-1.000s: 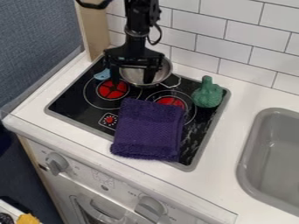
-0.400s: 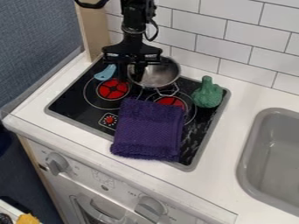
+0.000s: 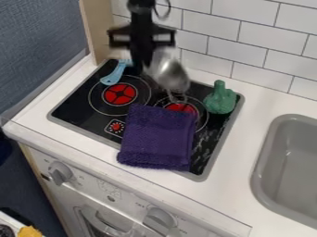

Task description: Put the silver pot to the left bottom of the stove

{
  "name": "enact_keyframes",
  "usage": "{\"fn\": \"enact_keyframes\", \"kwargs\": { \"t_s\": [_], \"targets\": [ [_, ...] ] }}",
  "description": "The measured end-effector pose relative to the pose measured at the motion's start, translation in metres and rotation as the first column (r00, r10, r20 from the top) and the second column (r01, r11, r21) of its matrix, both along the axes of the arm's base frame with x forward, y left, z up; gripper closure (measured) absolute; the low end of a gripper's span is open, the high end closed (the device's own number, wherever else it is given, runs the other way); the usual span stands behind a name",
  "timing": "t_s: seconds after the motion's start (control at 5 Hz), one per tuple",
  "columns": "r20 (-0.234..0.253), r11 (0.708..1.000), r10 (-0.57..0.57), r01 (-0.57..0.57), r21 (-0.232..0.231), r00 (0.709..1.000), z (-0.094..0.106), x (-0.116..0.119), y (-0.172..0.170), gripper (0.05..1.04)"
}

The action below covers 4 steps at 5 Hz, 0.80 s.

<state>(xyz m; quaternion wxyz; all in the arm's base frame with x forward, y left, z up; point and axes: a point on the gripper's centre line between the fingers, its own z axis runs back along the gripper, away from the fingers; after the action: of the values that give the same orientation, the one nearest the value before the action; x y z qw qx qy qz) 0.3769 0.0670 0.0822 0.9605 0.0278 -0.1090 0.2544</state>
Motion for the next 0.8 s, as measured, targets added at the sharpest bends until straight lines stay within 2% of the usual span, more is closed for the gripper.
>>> {"fn": "enact_keyframes", "kwargs": {
  "t_s": [0.2, 0.4, 0.6, 0.8],
  "targets": [
    [0.065, 1.0, -0.014, 0.015, -0.013, 0.998, 0.039, -0.007, 0.007, 1.015],
    [0.086, 1.0, -0.011, 0.011, -0.001, 0.996, 0.066, -0.026, 0.027, 1.015],
    [-0.007, 1.0, -0.014, 0.014, 0.007, 1.0, 0.051, -0.056, 0.043, 1.015],
    [-0.059, 1.0, -0.02, 0.021, 0.016, 0.998, 0.036, -0.084, 0.064, 1.015]
  ]
}}
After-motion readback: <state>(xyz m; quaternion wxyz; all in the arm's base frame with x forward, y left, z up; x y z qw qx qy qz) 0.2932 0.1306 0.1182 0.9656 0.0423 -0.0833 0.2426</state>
